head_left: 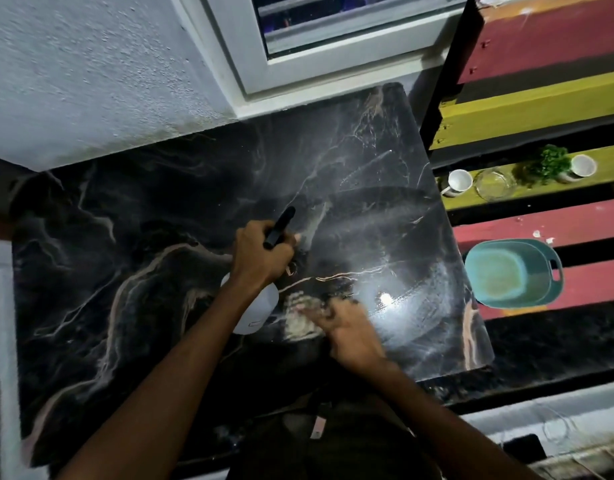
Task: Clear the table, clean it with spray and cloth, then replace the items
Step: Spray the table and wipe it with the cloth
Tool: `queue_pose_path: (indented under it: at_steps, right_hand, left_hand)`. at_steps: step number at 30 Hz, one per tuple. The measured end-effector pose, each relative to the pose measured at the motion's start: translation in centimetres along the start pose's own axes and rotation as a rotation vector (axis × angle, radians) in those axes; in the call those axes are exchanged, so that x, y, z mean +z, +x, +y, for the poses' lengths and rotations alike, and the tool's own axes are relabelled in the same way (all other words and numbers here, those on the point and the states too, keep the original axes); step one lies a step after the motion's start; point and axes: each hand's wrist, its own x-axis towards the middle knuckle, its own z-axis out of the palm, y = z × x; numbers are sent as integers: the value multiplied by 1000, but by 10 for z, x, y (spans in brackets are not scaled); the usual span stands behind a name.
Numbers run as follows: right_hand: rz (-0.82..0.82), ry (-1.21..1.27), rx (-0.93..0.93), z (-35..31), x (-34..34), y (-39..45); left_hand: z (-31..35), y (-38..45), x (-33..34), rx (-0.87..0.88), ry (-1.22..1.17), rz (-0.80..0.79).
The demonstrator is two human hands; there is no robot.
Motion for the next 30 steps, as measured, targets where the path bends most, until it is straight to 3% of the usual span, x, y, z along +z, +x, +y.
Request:
queue_pose_path:
  at_steps: [4, 6, 8, 10, 15, 19, 22, 26, 30]
  right_hand:
    - [321, -12, 499, 111, -48, -7]
    - [379, -19, 800, 136, -64, 16]
    - [372, -4, 967, 123, -60, 44]
    - [339, 36, 907, 82, -47, 55]
    - [91, 165, 452, 1, -8, 14]
    - [24, 985, 625, 24, -48, -2]
    - [-3, 1242, 687, 57, -96, 6]
    - [51, 1158, 666, 72, -140, 18]
    - [284, 980, 587, 81, -181, 11]
  left_hand:
    - [0, 0, -1, 13, -23, -6]
    - [-1, 1, 0, 18, -19, -5]
    - [-1, 1, 2, 23, -21, -9]
    - [1, 0, 5, 31, -1, -14]
    - [8, 3, 13, 51, 3, -23]
    - [12, 5, 15, 82, -3, -54]
    - [14, 6, 18, 109, 3, -49]
    - [16, 2, 21, 111, -18, -40]
    - [11, 2, 21, 95, -39, -40]
